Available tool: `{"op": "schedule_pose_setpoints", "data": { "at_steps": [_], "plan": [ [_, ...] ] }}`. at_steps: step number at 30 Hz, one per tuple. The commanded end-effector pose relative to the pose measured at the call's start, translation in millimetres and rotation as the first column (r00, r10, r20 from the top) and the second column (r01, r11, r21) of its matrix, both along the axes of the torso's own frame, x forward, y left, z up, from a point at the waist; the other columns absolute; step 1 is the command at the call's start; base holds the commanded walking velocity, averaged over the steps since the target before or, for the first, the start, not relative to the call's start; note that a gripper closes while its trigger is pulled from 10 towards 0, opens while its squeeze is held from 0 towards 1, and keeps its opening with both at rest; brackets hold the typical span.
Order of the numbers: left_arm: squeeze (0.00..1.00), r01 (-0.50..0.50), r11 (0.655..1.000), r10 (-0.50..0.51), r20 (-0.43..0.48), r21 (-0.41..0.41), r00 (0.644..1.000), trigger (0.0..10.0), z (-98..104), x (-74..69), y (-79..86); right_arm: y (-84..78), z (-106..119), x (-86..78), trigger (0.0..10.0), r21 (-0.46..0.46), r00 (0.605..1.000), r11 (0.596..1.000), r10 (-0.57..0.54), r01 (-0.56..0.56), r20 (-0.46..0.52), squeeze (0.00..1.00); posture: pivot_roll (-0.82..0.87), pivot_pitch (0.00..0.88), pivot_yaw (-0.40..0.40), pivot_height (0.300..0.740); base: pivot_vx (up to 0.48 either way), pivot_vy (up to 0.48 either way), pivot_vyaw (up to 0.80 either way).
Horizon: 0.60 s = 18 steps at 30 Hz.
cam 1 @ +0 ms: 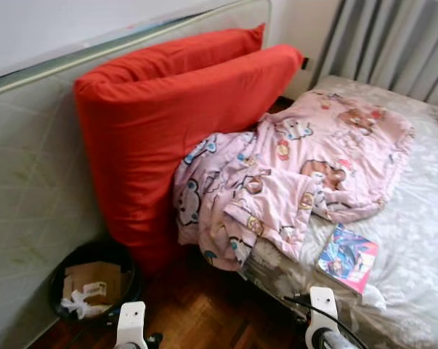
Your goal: Clean up the room
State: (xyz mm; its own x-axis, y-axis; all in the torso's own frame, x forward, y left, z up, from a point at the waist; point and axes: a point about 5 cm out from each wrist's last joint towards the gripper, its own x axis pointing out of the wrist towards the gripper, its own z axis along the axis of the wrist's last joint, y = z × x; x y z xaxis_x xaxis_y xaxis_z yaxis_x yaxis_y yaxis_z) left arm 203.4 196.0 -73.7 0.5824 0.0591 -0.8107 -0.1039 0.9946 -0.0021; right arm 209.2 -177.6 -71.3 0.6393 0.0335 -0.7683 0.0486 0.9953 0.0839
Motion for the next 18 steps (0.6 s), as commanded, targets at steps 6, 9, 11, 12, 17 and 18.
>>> {"op": "schedule_pose_setpoints", "data": {
  "at_steps": [6,9,11,12,17,18],
  "plan": [
    [0.0,0.006,1.0,-0.005,-0.021,0.021,1.0,10.0,-3.0,-7.3,5.3,3.2,-4.3,-6.9,10.0,0.009,1.0,1.0,0.008,-0.008,-0.03,0.0,0.08,0.0,0.002,0.74,0.0,0.0,-0.78],
    [0.0,0.009,1.0,-0.009,-0.021,0.023,1.0,10.0,-3.0,-7.4,5.9,4.1,-4.6,-7.1,10.0,0.009,0.999,1.0,0.005,-0.005,-0.032,0.0,0.08,0.0,0.01,0.74,0.0,0.0,-0.78],
    [0.0,0.017,0.999,-0.017,-0.021,0.031,1.0,10.0,-2.8,-7.3,6.5,4.8,-4.7,-7.3,10.0,0.015,1.0,1.0,0.0,0.0,-0.03,0.0,0.07,0.0,0.011,0.74,0.0,0.0,-0.78],
    [0.0,0.017,0.999,-0.017,-0.021,0.031,1.0,10.0,-2.8,-7.3,6.5,4.8,-4.7,-7.3,10.0,0.015,1.0,1.0,0.0,0.0,-0.03,0.0,0.07,0.0,0.011,0.74,0.0,0.0,-0.78],
    [0.0,0.011,0.999,-0.01,-0.021,0.031,1.0,10.0,-3.0,-8.0,7.4,5.4,-5.1,-8.0,10.0,0.012,0.999,1.0,0.005,-0.005,-0.033,0.0,0.07,0.0,0.011,0.74,0.0,0.0,-0.78],
    [0.0,0.01,0.999,-0.009,-0.021,0.031,1.0,10.0,-3.2,-8.3,7.4,5.3,-5.3,-8.3,10.0,0.011,0.999,1.0,0.005,-0.005,-0.033,0.0,0.07,0.0,0.011,0.74,0.0,0.0,-0.78]
  ]
}}
